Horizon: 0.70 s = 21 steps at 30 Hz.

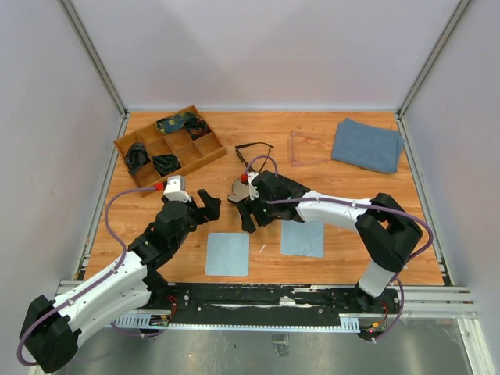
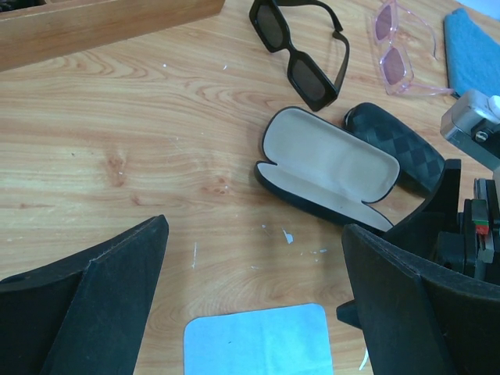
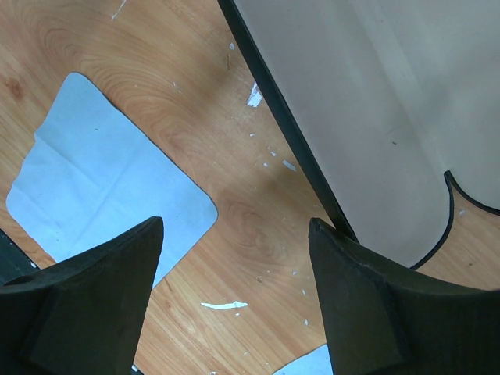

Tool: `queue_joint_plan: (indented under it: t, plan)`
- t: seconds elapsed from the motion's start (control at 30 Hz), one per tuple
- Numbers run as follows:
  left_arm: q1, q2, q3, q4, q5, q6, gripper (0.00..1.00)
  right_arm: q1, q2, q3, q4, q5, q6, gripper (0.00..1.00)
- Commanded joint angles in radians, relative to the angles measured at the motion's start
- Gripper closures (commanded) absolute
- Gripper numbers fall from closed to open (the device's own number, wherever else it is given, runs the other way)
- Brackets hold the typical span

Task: Organize the sunglasses
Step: Place the sunglasses case at the center of the board.

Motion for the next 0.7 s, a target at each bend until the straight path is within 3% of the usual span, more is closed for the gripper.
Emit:
queue_joint_plan:
  t: [0.0, 0.67]
  plan:
    - [0.006, 0.002, 0.031, -0.002, -0.022, 0.015, 0.0, 0.002, 0.014, 0.036, -0.005, 0.025, -0.016, 0.25]
    - [0.006, 0.006, 0.039, 0.0, -0.005, 0.009, 0.0, -0.033, 0.025, 0.042, -0.001, 0.015, -0.04, 0.25]
